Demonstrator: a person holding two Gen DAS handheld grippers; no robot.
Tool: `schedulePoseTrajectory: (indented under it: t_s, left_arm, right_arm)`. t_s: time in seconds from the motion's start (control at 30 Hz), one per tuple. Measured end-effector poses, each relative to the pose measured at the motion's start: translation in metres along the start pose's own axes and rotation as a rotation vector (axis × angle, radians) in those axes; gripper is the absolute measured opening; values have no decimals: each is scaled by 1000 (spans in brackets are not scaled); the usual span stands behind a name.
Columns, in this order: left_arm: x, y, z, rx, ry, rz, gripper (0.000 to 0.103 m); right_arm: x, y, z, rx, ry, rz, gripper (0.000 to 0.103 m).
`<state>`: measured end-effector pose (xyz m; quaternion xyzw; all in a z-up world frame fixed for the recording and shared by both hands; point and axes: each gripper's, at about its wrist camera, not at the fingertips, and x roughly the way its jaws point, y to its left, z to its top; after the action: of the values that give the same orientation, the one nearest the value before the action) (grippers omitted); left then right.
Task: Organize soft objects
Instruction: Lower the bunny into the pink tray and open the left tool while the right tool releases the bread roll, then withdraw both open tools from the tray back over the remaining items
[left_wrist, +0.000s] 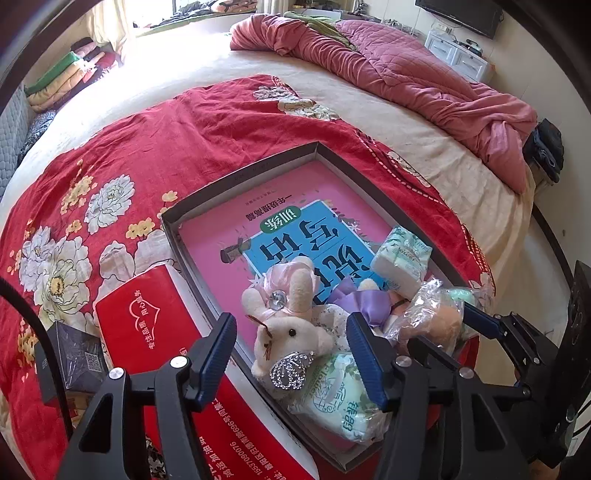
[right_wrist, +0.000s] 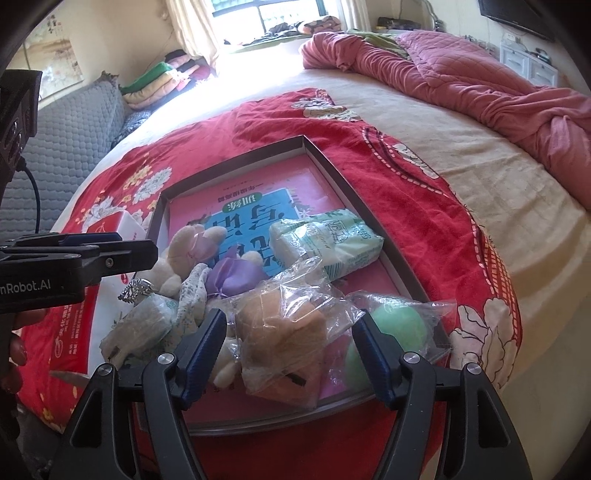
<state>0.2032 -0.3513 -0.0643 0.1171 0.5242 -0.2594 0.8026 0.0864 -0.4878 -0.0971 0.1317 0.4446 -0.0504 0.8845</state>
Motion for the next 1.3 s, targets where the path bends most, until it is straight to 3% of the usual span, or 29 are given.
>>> schedulePoseTrajectory:
  t_s: [0.83, 1.3]
  left_arm:
    - [-38, 5, -17, -9, -57, 11, 67]
    - [-55, 12, -34, -35, -81, -2, 71]
  right_arm:
    - [-6, 1, 6, 18, -40, -68, 74]
    - [-47, 8, 20, 34, -180, -51, 74]
